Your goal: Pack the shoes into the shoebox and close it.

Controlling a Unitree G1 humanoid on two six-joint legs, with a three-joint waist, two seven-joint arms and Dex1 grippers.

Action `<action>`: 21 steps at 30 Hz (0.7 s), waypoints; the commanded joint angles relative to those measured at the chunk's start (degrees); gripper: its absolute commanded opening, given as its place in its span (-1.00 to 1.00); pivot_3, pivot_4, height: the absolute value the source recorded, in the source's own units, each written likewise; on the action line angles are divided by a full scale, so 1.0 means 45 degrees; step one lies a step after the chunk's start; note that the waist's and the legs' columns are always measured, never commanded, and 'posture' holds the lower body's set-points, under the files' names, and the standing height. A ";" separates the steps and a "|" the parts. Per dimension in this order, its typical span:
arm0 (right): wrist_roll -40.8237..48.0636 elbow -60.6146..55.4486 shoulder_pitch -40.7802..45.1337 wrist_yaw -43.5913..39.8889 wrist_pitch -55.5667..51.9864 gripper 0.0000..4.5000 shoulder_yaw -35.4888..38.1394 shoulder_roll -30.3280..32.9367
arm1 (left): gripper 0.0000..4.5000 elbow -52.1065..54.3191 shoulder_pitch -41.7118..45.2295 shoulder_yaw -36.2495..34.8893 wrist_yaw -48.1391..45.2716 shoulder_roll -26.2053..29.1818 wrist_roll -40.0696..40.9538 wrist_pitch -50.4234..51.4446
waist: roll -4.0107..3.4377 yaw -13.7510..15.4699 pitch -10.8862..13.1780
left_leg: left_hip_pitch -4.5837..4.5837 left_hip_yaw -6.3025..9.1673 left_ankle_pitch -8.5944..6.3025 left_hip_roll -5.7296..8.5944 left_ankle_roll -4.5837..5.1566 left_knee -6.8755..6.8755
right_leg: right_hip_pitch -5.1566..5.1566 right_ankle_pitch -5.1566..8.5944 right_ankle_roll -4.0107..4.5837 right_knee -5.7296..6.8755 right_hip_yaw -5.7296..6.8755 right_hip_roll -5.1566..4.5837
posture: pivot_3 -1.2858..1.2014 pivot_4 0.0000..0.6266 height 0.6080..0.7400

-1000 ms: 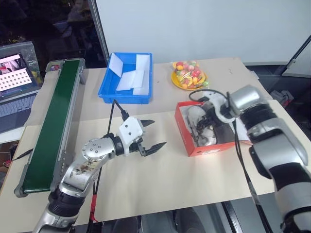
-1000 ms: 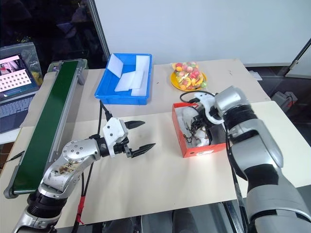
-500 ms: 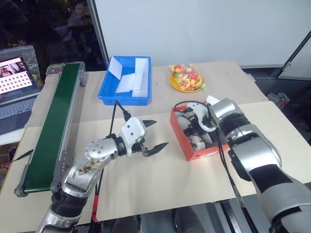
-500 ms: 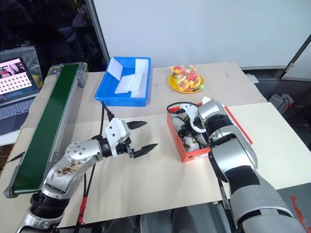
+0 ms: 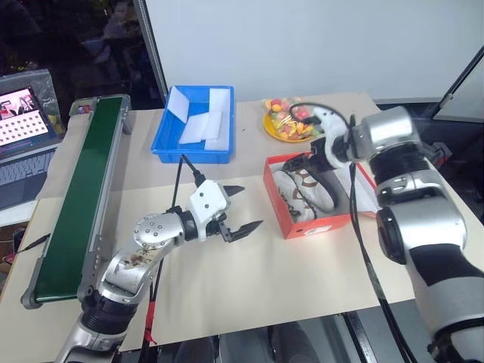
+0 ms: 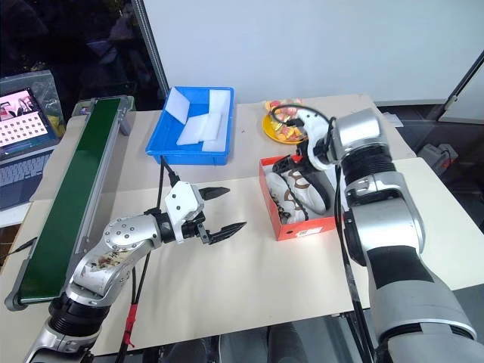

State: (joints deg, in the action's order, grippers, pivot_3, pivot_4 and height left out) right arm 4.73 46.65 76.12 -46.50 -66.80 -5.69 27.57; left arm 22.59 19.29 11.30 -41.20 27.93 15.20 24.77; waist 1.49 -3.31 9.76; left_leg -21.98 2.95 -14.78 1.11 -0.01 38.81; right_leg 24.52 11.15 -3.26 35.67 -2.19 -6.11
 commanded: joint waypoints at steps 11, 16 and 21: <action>0.2664 -1.5913 -0.9439 0.2218 -0.5611 -0.58 0.6190 0.1425 | 1.00 0.0014 -0.0054 -0.0270 -0.0299 0.0175 0.0048 -0.0338 | -0.0004 0.0525 -0.0003 | -0.0060 0.0036 -0.0012 -0.0001 0.0021 0.0010 | 0.0019 0.0009 -0.0015 -0.0025 0.0042 -0.0006 | 0.03 -0.52 1.00; 0.2733 -1.8048 -1.2543 0.2464 -0.4980 -0.99 0.6916 0.2827 | 1.00 -0.0215 0.0044 -0.0268 -0.0519 0.0176 0.0058 -0.0471 | -0.0030 0.0402 -0.0012 | -0.0032 -0.0031 -0.0016 0.0011 0.0028 0.0018 | 0.0009 0.0008 -0.0019 -0.0112 -0.0022 -0.0018 | 0.03 -0.52 1.00; 0.1783 -1.8553 -1.6235 0.3547 -0.3355 -0.99 0.6159 0.3726 | 1.00 -0.0522 0.0307 -0.0140 -0.0748 0.0026 0.0038 -0.0605 | -0.0016 0.0529 -0.0037 | 0.0026 0.0004 -0.0023 0.0002 0.0040 0.0013 | -0.0102 0.0032 -0.0038 -0.0137 0.0041 -0.0010 | 0.03 -0.52 1.00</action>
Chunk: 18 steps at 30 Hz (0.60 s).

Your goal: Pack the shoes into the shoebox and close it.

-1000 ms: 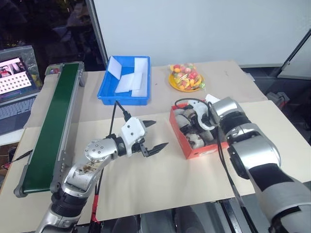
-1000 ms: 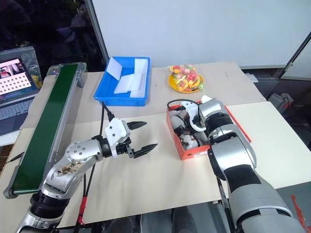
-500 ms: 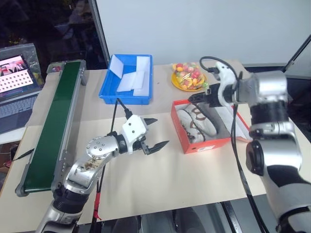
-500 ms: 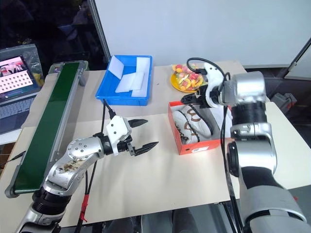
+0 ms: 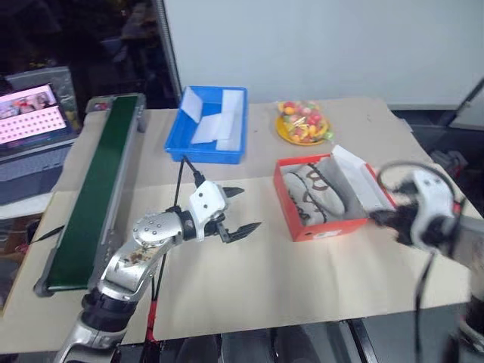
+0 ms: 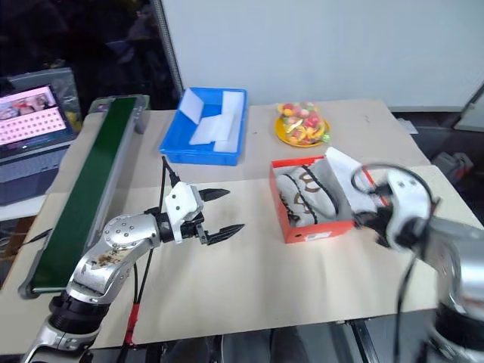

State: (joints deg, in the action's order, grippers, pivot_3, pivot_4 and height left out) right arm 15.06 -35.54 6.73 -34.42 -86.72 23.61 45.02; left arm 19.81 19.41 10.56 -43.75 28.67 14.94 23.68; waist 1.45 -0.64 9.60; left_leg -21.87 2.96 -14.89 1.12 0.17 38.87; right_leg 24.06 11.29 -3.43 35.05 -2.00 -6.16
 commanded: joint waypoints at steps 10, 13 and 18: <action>-0.1027 0.3142 0.0535 0.5110 0.4563 -0.99 0.1138 -0.6202 | 1.00 -0.0108 0.0532 0.0110 -0.0452 -0.0286 0.0021 -0.0399 | -0.0019 -0.0371 -0.0009 | 0.0035 -0.0032 0.0007 -0.0003 -0.0011 0.0012 | 0.0005 -0.0009 0.0006 0.0021 -0.0093 0.0021 | 0.03 -0.52 1.00; -0.0769 0.3713 0.1401 0.5693 0.4900 -0.99 0.1694 -0.7021 | 1.00 -0.0002 0.0527 0.0156 -0.0465 -0.0318 0.0016 -0.0313 | -0.0030 -0.0339 -0.0011 | 0.0028 -0.0028 0.0007 0.0001 -0.0011 0.0010 | 0.0019 -0.0011 0.0009 0.0020 -0.0093 0.0017 | 0.03 -0.52 1.00; 0.0192 0.5342 0.4596 0.7956 0.4980 -0.99 0.4328 -0.8349 | 1.00 0.0304 0.0631 0.0017 -0.0384 -0.0268 0.0127 0.0010 | -0.0035 -0.0394 -0.0010 | 0.0024 -0.0022 0.0006 0.0001 -0.0009 -0.0003 | 0.0027 -0.0012 0.0009 0.0021 -0.0085 0.0017 | 0.03 -0.52 1.00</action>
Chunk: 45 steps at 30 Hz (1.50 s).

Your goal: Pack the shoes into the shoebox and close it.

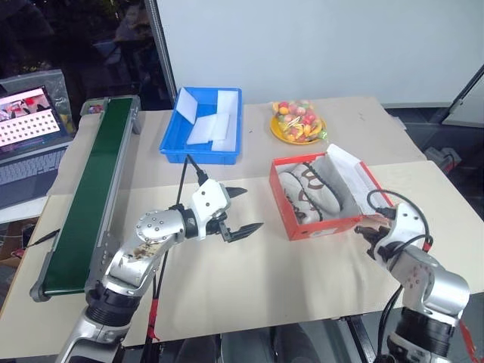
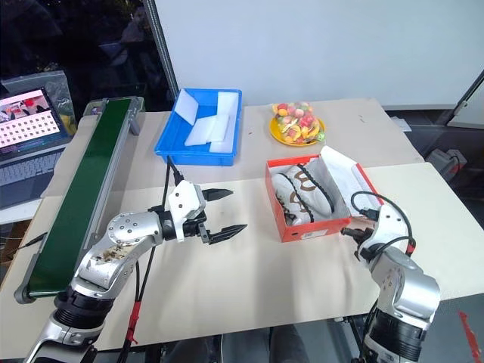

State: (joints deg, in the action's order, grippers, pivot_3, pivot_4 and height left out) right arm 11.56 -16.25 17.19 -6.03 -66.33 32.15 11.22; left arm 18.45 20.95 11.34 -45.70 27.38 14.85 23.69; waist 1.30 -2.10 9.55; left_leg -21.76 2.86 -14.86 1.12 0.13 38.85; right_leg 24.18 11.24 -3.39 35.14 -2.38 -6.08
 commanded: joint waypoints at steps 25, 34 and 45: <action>0.7296 0.3751 0.5193 -0.2696 0.2232 -0.99 0.1898 0.1158 | 1.00 0.0910 0.0254 -0.0347 0.0362 0.0162 0.0107 0.0204 | -0.0061 -0.0393 0.0008 | -0.0017 -0.0010 -0.0012 -0.0008 0.0022 -0.0025 | 0.0011 -0.0012 0.0007 -0.0014 -0.0007 0.0003 | 0.03 -0.52 1.00; 0.8183 0.1920 0.3742 -0.4614 0.2141 -0.99 -0.0746 0.3135 | 1.00 0.0764 0.0378 -0.0356 0.0380 0.0136 0.0050 0.0121 | -0.0061 -0.0076 0.0008 | -0.0039 0.0004 -0.0016 -0.0005 0.0028 -0.0015 | 0.0006 -0.0009 -0.0007 -0.0021 0.0010 0.0002 | 0.03 -0.52 1.00; -0.0199 0.7845 0.5506 -0.4668 0.4652 -0.99 -0.8903 0.6622 | 1.00 0.0760 0.0420 -0.0382 0.0473 0.0063 0.0035 0.0162 | -0.0060 -0.0196 0.0009 | -0.0034 -0.0027 -0.0015 0.0000 0.0027 -0.0012 | 0.0026 -0.0007 -0.0006 -0.0036 -0.0022 0.0000 | 0.03 -0.52 1.00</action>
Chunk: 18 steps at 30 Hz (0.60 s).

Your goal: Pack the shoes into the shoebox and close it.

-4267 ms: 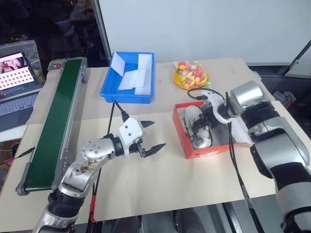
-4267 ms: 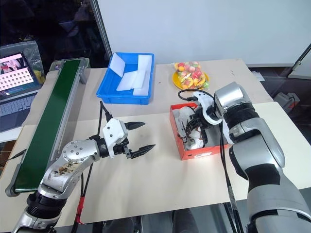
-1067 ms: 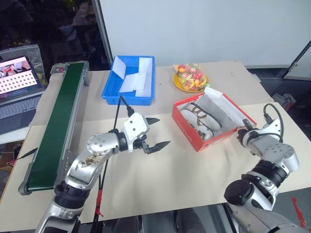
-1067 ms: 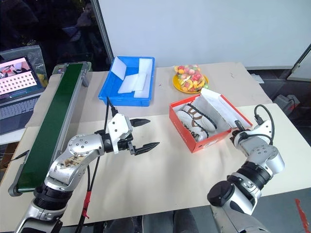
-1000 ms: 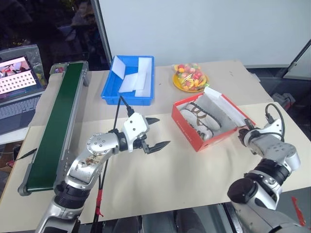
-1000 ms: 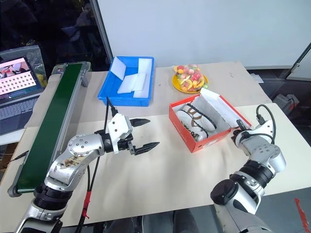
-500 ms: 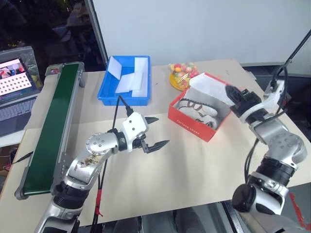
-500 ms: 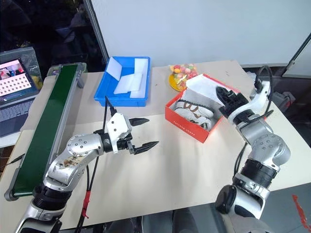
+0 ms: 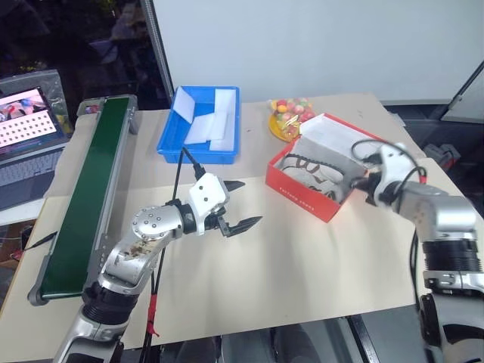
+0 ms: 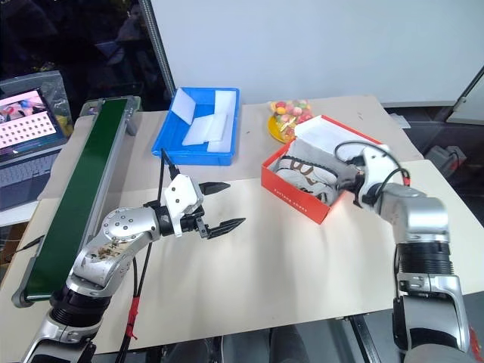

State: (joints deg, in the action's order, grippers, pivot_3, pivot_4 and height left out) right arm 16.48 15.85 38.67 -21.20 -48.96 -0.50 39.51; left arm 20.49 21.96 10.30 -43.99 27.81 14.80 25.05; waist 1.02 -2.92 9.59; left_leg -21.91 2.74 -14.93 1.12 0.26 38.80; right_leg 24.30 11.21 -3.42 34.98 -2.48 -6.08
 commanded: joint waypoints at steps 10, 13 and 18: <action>-0.1889 -0.4552 0.1748 -1.0451 0.1310 -0.99 -0.6407 0.3109 | 1.00 0.0043 0.0289 -0.0161 0.0225 -0.0212 -0.0050 -0.0285 | -0.0009 0.0099 0.0010 | -0.0022 0.0040 -0.0003 -0.0004 0.0005 0.0004 | 0.0005 0.0006 -0.0010 -0.0001 0.0041 0.0003 | 0.03 -0.52 1.00; -0.0639 -0.6340 0.1894 -1.1809 0.0409 -0.99 -0.6242 0.2959 | 1.00 -0.0006 0.0336 -0.0105 0.0293 -0.0343 -0.0072 -0.0308 | -0.0010 0.0047 0.0013 | -0.0026 0.0042 -0.0021 -0.0011 0.0034 0.0002 | 0.0017 0.0010 -0.0015 0.0002 0.0038 0.0012 | 0.03 -0.52 1.00; 0.0259 -0.7153 0.2120 -1.2099 -0.0813 -0.99 -0.5979 0.2094 | 1.00 -0.0038 0.0365 -0.0040 0.0352 -0.0507 -0.0122 -0.0303 | 0.0002 0.0259 0.0020 | -0.0025 0.0041 -0.0023 -0.0001 0.0035 0.0030 | 0.0000 0.0010 -0.0016 -0.0011 0.0042 -0.0002 | 0.03 -0.52 1.00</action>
State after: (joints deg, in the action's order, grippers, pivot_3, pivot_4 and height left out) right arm 15.79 -14.22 46.65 -75.03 -50.25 -28.96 49.40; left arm 19.40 22.67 10.20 -43.01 25.90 14.51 24.87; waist 1.03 -1.76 9.68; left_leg -22.02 2.93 -15.04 1.15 0.41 38.94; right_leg 24.30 11.25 -3.49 34.94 -2.29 -6.13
